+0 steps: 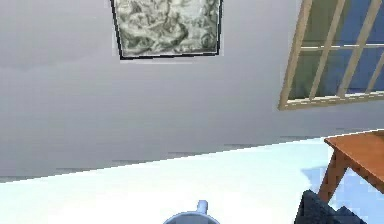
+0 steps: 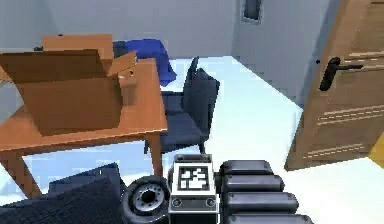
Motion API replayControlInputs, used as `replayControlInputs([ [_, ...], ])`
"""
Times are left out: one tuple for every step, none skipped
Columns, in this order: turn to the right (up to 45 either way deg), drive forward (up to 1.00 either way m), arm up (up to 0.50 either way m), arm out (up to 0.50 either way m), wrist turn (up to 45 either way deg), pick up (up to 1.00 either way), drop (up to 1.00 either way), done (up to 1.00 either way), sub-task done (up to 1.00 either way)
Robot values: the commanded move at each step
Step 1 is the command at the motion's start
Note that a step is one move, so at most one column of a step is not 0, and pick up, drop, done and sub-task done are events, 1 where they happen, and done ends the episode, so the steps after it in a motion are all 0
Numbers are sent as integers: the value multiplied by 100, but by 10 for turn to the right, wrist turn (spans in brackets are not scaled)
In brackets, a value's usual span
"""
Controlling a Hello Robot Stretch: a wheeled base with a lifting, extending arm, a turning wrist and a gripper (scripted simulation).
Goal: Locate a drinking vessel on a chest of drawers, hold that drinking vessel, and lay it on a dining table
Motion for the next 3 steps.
replayControlInputs([
  [0, 70, 0, 0, 0, 0, 0, 0, 0],
  [450, 0, 0, 0, 0, 0, 0, 0, 0],
  [0, 95, 0, 0, 0, 0, 0, 0, 0],
])
